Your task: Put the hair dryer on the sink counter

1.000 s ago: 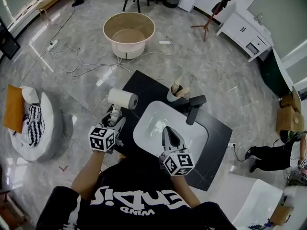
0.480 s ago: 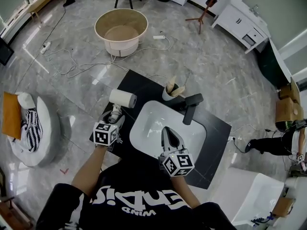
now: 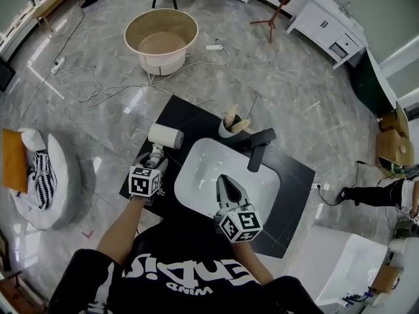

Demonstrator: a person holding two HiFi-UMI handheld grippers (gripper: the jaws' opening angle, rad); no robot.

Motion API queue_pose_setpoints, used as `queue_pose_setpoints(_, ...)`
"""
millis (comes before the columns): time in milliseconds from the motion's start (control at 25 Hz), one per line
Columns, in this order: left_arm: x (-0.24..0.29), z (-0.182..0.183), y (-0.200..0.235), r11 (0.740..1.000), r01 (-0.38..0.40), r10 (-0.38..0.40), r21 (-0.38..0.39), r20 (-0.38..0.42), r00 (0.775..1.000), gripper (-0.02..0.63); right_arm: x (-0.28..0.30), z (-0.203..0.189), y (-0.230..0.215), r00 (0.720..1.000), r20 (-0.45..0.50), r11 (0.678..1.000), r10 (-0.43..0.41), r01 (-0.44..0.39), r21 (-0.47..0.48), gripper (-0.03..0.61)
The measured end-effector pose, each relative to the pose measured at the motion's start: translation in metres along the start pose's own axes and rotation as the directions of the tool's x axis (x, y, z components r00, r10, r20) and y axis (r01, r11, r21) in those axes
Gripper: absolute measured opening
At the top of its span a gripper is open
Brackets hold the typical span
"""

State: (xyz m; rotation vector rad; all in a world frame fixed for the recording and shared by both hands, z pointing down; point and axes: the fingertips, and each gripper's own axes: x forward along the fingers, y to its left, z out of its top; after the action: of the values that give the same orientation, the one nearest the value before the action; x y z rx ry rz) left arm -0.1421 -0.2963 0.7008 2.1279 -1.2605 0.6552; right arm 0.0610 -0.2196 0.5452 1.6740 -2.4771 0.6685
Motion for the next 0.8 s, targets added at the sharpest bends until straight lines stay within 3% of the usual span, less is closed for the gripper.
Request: queue_pose_setpoints(800, 0.016, -0.02, 0.006, 0.999, -0.042, 0.043, 0.018, -0.088, 0.995, 0.252, 0.007, -0.006, 0.001, 1.0, -0.023, 1.0, 0.02, -0.02, 0.002, 0.023)
